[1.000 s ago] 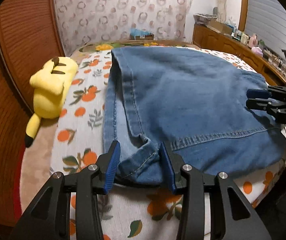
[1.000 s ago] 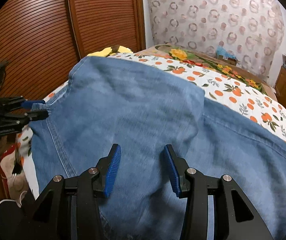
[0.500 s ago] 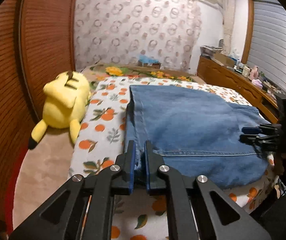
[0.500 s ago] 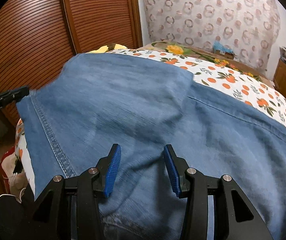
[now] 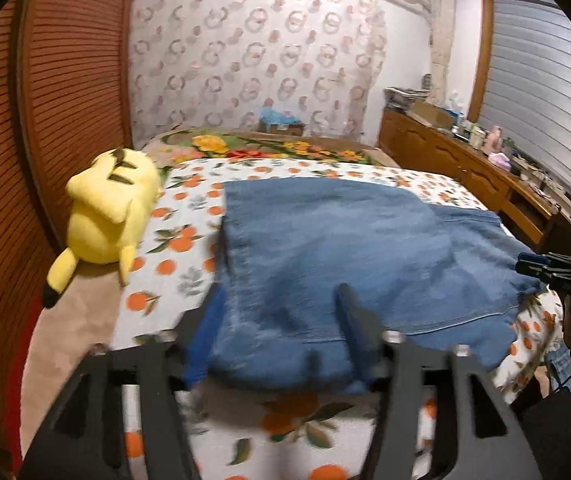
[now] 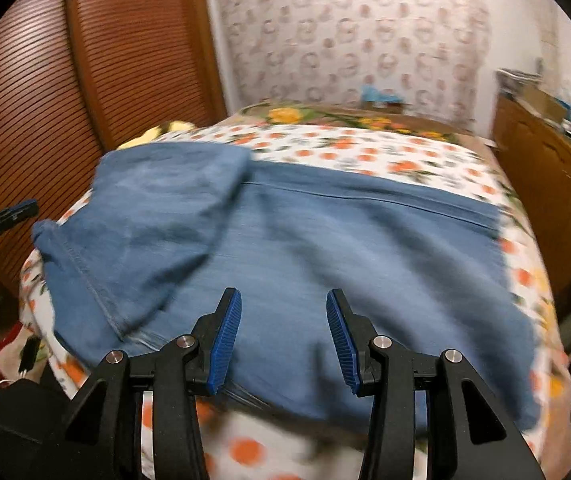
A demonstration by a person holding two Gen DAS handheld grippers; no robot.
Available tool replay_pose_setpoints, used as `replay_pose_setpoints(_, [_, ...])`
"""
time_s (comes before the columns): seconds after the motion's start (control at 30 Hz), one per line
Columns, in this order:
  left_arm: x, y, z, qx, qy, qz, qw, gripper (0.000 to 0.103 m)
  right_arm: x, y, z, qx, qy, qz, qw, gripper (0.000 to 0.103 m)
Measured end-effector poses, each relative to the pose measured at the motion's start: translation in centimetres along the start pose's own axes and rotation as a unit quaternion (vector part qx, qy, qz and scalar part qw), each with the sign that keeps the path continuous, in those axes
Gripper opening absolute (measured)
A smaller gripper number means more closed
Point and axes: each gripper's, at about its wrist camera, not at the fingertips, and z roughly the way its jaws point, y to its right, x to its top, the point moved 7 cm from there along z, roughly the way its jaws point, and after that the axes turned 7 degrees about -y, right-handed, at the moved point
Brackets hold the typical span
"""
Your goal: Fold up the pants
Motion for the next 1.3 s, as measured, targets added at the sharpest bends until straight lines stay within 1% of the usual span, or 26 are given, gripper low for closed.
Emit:
replay_pose_setpoints(0.13, [0.9, 2.8, 0.5, -0.007, 0.0, 0.022, 0.9997, 0.071, -2.2, 4.6, -2.3, -0.043, 0.01, 0.034, 0.998, 0.046])
replay_pose_setpoints(0.27, [1.7, 5.2, 0.8, -0.017, 0.003, 0.033, 0.9993, 0.071, -4.1, 8.6, -3.4, -0.089, 0.008, 0.062, 0.994, 0.046])
replay_pose_setpoints(0.43, [2.3, 8.0, 1.5, -0.026, -0.001, 0.053, 0.9983, 0.071, -6.9, 12.2, -3.6, -0.109, -0.007, 0.094, 0.99, 0.046])
replay_pose_setpoints(0.53, [2.3, 9.2, 1.8, -0.033, -0.004, 0.061, 0.9976, 0.071, -7.7, 12.7, -3.2, -0.115, -0.019, 0.099, 0.988, 0.047])
replay_pose_setpoints(0.6, [2.2, 9.8, 1.9, -0.035, -0.007, 0.067, 0.9971, 0.071, -8.1, 13.1, -3.1, -0.118, -0.025, 0.102, 0.987, 0.052])
replay_pose_setpoints(0.63, [2.2, 10.2, 2.0, -0.036, -0.008, 0.07, 0.9969, 0.071, -8.5, 13.4, -3.0, -0.118, -0.026, 0.103, 0.987, 0.053])
replay_pose_setpoints(0.7, [2.2, 10.6, 2.2, -0.04, -0.011, 0.072, 0.9965, 0.071, -7.9, 13.1, -2.6, -0.119, -0.026, 0.102, 0.987, 0.055])
replay_pose_setpoints(0.77, [2.0, 10.9, 2.4, -0.042, -0.013, 0.073, 0.9963, 0.071, -7.6, 12.1, -2.1, -0.119, -0.027, 0.102, 0.987, 0.055])
replay_pose_setpoints(1.07, [1.2, 11.4, 3.6, -0.052, -0.031, 0.07, 0.9957, 0.071, -7.4, 11.4, -2.4, -0.122, -0.031, 0.095, 0.987, 0.055])
replay_pose_setpoints(1.23, [0.6, 11.6, 4.3, -0.055, -0.042, 0.071, 0.9951, 0.071, -7.2, 11.1, -2.0, -0.112, -0.028, 0.096, 0.989, 0.055])
replay_pose_setpoints(1.27, [0.5, 11.6, 4.4, -0.056, -0.045, 0.071, 0.9949, 0.071, -7.2, 10.9, -1.9, -0.111, -0.028, 0.094, 0.989, 0.054])
replay_pose_setpoints(1.3, [0.4, 11.6, 4.5, -0.056, -0.047, 0.072, 0.9947, 0.071, -7.1, 10.8, -1.8, -0.107, -0.027, 0.091, 0.99, 0.038])
